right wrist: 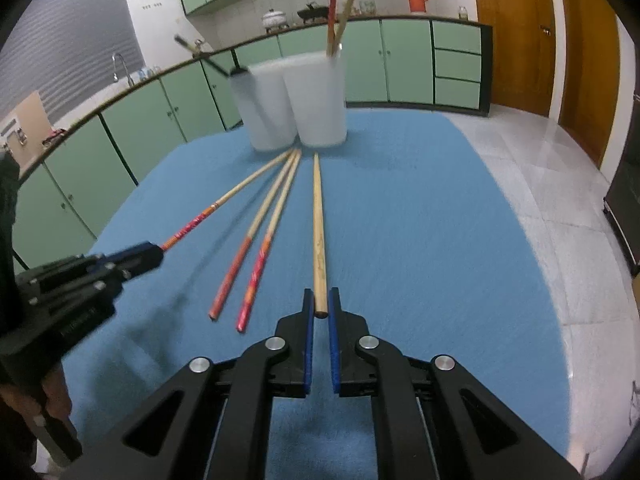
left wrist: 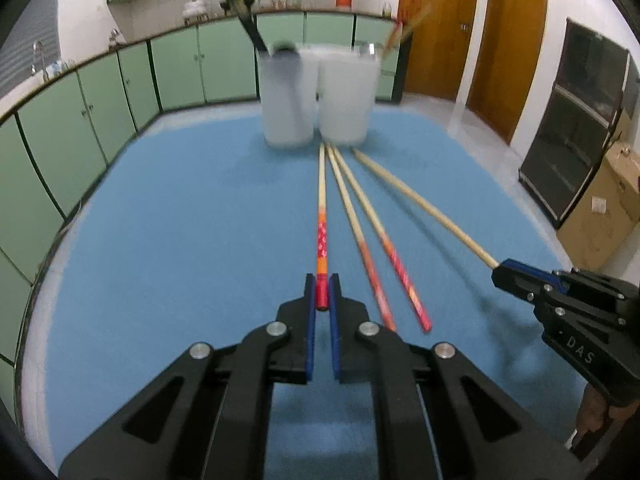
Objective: Organize utensils
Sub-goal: 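Grasp a red-patterned chopstick with the left gripper while the right grasps a plain wooden one, then lift both chopsticks over the white holder and open both grippers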
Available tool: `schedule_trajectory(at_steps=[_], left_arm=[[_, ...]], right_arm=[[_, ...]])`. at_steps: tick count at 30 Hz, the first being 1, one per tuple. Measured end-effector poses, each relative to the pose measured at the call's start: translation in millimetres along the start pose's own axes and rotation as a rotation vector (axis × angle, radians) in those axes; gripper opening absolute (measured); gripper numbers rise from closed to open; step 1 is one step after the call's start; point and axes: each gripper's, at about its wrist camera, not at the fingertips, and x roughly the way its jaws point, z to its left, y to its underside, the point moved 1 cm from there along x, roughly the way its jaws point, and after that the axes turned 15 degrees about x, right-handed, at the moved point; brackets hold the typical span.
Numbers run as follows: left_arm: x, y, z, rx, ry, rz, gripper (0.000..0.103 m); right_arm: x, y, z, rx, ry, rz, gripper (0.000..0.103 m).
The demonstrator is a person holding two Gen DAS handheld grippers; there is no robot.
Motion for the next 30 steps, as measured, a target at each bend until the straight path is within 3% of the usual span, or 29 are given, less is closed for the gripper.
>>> schedule_trajectory(at_steps=[15, 30], left_arm=[[-72, -81, 24, -0.008, -0.021, -0.231, 0.005], [-80, -133, 33, 0.016, -0.006, -0.289, 0.005]], right_arm=[[-72, -88, 16, 0.003, -0.101, -0.147, 0.007], [-93, -155, 50, -0.087, -0.167, -0.181, 0.007]])
